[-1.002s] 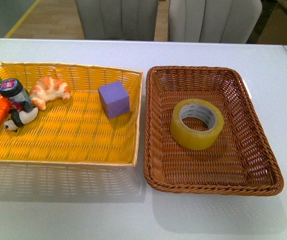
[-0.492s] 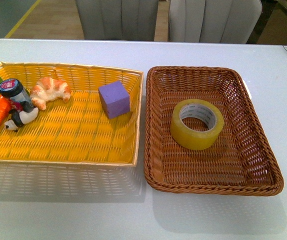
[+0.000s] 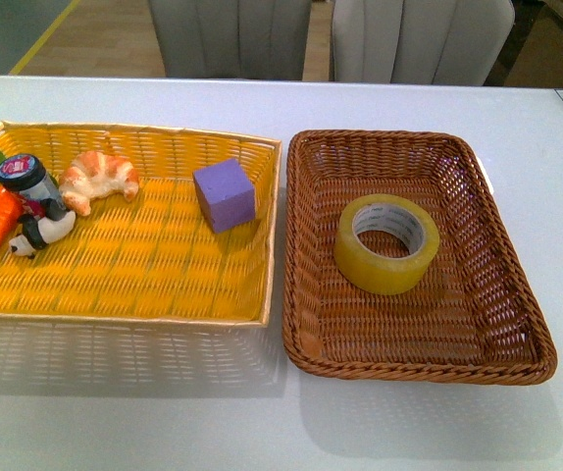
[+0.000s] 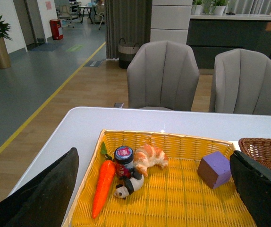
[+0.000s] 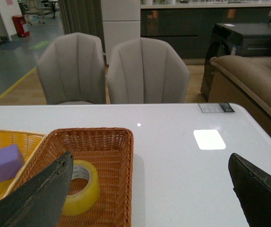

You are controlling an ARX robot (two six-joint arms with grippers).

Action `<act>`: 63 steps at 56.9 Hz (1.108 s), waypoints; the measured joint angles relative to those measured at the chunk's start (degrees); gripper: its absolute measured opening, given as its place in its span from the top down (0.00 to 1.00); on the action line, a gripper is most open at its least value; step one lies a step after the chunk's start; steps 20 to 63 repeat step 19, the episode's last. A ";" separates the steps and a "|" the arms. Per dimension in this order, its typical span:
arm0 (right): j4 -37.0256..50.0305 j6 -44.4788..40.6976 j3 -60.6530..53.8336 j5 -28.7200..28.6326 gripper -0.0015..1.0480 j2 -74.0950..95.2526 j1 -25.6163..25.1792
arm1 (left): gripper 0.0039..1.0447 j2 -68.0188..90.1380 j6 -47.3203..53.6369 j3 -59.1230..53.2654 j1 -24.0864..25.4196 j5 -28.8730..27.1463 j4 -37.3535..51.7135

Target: Move tape to another basket

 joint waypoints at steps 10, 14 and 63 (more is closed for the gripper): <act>0.00 0.00 0.00 0.00 0.09 0.00 0.00 | 0.08 0.00 0.00 0.00 0.00 0.00 0.00; 0.00 0.00 0.00 0.00 0.09 0.00 0.00 | 0.08 0.00 0.00 0.00 0.00 0.00 0.00; 0.00 0.00 0.00 0.00 0.09 0.00 0.00 | 0.08 0.00 0.00 0.00 0.00 0.02 0.00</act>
